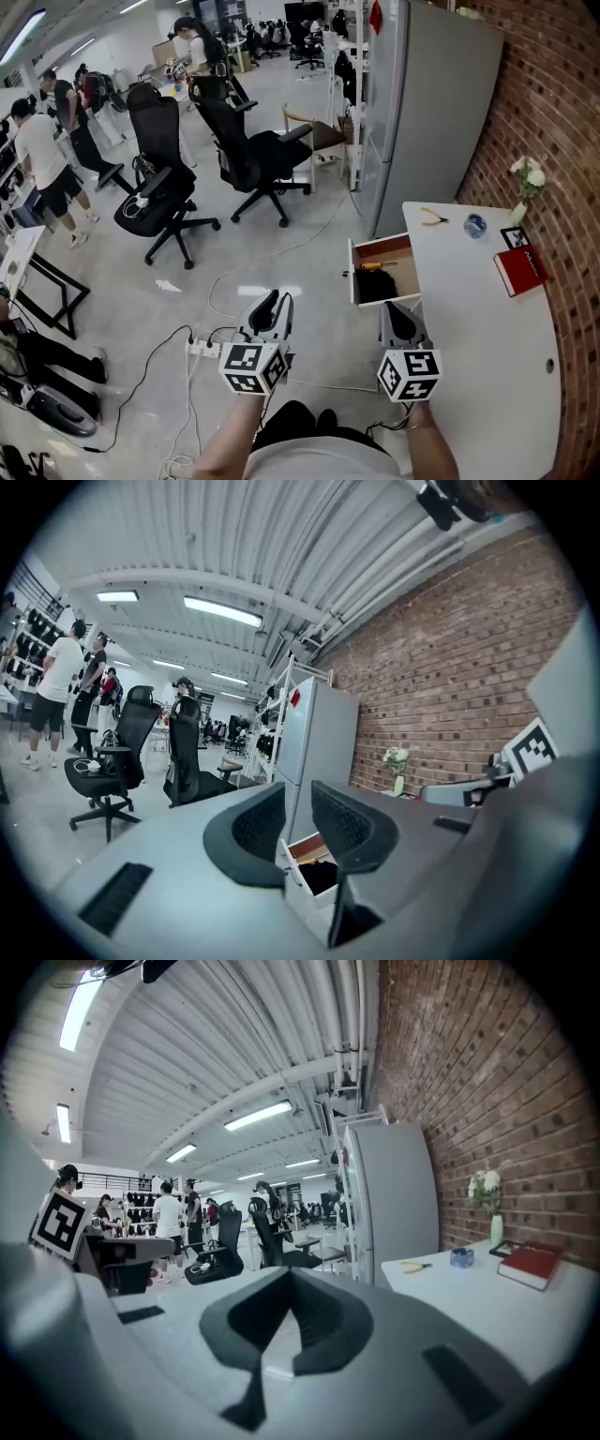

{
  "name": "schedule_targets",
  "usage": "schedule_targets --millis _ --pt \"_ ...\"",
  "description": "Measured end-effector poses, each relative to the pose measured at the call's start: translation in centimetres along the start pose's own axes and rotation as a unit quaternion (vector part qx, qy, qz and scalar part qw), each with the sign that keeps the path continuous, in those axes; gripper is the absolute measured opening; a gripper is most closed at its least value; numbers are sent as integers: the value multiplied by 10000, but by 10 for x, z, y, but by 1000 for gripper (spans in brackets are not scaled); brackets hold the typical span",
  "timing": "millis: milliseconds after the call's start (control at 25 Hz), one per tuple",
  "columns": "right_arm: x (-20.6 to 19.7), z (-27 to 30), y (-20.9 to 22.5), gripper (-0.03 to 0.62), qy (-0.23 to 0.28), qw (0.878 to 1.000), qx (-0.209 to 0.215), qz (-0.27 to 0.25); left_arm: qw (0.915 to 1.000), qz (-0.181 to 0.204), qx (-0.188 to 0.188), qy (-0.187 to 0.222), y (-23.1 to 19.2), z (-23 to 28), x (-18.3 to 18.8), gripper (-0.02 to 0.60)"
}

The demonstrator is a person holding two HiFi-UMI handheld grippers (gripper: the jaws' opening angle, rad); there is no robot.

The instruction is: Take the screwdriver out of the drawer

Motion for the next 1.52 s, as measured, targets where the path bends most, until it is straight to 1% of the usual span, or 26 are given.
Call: schedule_targets --millis 160,240,480,720,960,1160,1280,1520 --pt "0 1 8 2 14 10000 -45 78 10000 -23 5 -69 3 8 -5 114" --pt "0 2 10 2 28 9999 -39 93 9999 -64 -6 -135 4 12 -7 141" --pt "4 23 17 2 80 9998 -89 185 9997 -69 -22 -239 -6 38 -10 152" --pt "9 74 29 2 -23 9996 -229 138 9992 -136 -78 -366 -35 94 -16 150" --pt "21 148 42 2 -139 9990 -393 178 9983 -263 -146 -491 -79 166 -15 154" --pt "32 197 50 2 -243 9977 -599 207 9975 -277 -337 -559 -108 223 -5 160" --pt "40 219 56 2 -259 9960 -820 240 9966 -285 -468 -617 -121 254 1 158" --pt "52 249 64 2 -202 9906 -1311 330 9925 -240 -946 -730 -139 311 6 158"
Point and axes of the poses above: the fingertips, and each gripper's own axes: z forward along the fingers, y to its right, x out of its top, the point moved 10 cm from there along -z, backward along the fingers, and after that the axes turned 2 degrees about -y, right-handed, at the moved point
